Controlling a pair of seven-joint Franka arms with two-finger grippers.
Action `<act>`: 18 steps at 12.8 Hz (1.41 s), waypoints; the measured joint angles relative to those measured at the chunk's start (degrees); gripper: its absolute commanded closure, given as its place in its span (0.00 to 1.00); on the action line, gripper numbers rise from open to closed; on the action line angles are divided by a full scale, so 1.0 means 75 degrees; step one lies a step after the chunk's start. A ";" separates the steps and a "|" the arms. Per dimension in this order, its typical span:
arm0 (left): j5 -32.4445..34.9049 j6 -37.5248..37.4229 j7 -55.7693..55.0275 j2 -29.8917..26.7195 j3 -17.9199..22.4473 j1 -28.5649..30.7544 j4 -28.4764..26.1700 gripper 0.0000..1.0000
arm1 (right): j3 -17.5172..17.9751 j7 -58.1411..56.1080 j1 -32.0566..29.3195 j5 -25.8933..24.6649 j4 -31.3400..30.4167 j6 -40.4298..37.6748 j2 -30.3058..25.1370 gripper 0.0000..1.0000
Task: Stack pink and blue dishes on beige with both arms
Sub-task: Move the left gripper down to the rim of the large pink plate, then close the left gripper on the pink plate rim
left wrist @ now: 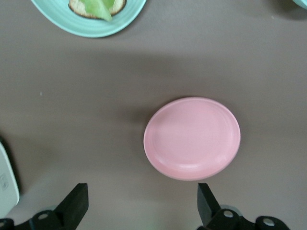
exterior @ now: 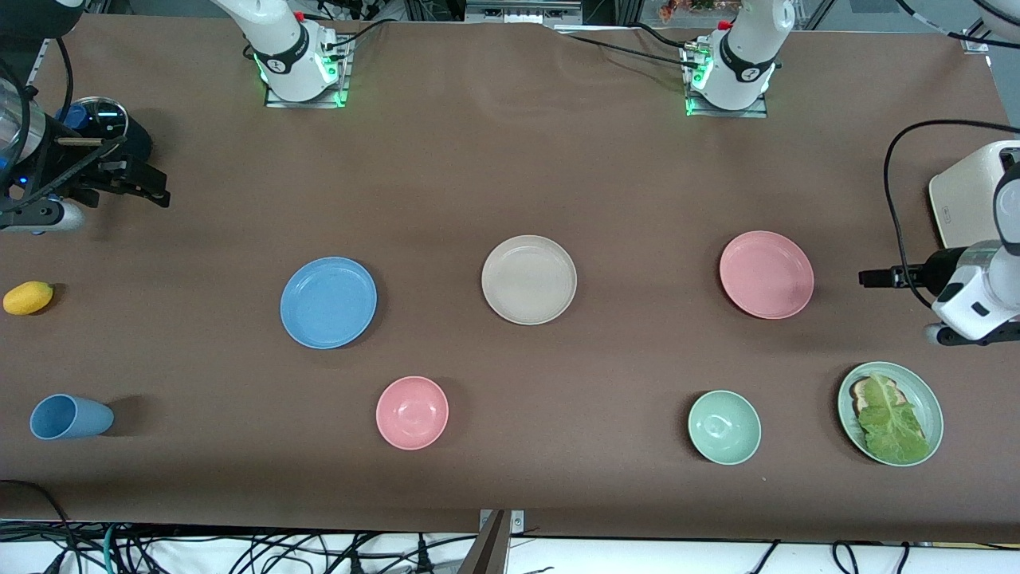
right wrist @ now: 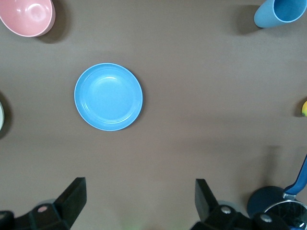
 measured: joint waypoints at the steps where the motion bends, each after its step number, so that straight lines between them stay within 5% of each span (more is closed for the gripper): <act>1: 0.0000 0.0469 0.0000 0.0173 -0.0003 0.0018 -0.0182 0.00 | 0.0000 0.0000 0.0000 0.0000 0.0000 0.0003 0.0000 0.00; 7: 0.0000 0.4540 0.0128 0.0245 -0.0077 0.0630 -0.3098 0.00 | 0.0000 0.0000 0.0000 0.0071 -0.0001 0.0061 0.0001 0.00; 12: -0.0001 0.5183 0.0149 -0.0169 -0.0512 0.0698 -0.4295 0.02 | 0.0000 -0.0003 0.0000 0.0076 -0.0001 0.0094 0.0001 0.00; 14: -0.0001 0.5196 0.0207 -0.0188 -0.0570 0.0696 -0.4467 0.16 | 0.0000 -0.0014 0.0001 0.0077 -0.0001 0.0106 0.0003 0.00; 17: -0.0001 0.5202 0.0894 -0.0167 -0.0532 0.0883 -0.4580 0.55 | 0.0003 -0.0017 0.0003 0.0078 -0.0001 0.0112 0.0004 0.00; 18: -0.0001 0.5202 0.1113 -0.0153 -0.0527 0.0998 -0.4584 0.57 | 0.0003 -0.0017 0.0003 0.0078 -0.0001 0.0113 0.0004 0.00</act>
